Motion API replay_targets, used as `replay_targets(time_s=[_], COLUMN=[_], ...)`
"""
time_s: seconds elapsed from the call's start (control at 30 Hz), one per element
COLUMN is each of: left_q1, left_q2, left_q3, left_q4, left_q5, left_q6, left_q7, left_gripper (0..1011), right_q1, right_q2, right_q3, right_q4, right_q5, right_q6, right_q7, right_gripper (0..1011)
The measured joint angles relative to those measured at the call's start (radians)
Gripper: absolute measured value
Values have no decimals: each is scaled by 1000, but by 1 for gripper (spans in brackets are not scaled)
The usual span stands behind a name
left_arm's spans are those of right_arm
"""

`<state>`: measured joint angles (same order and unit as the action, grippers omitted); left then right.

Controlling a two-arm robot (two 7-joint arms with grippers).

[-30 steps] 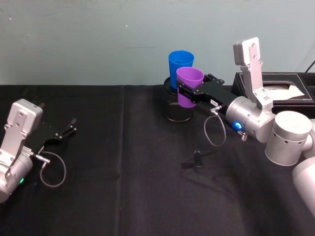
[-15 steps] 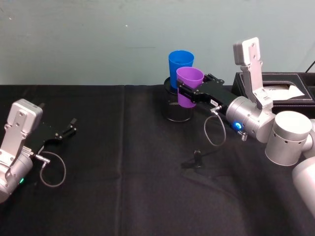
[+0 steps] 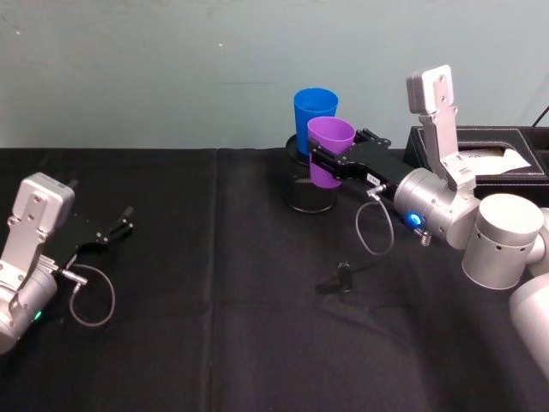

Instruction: Pick up one cup with a gripper and tap it against the other cup.

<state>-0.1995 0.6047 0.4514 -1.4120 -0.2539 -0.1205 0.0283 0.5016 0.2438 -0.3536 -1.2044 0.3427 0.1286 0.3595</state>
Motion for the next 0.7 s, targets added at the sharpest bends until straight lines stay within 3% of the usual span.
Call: replay_targets(time_s=[0.7], left_q1=[0], left_q2=[0], left_q3=[0], left_q4=[0], left_q5=[0], left_q6=[0], left_q7=[0], left_gripper=[1000], right_q1=[0], right_q2=[0], right_q3=[0], right_q4=[0], right_q5=[0], right_q6=[0], right_q7=[0], right_gripper=[726])
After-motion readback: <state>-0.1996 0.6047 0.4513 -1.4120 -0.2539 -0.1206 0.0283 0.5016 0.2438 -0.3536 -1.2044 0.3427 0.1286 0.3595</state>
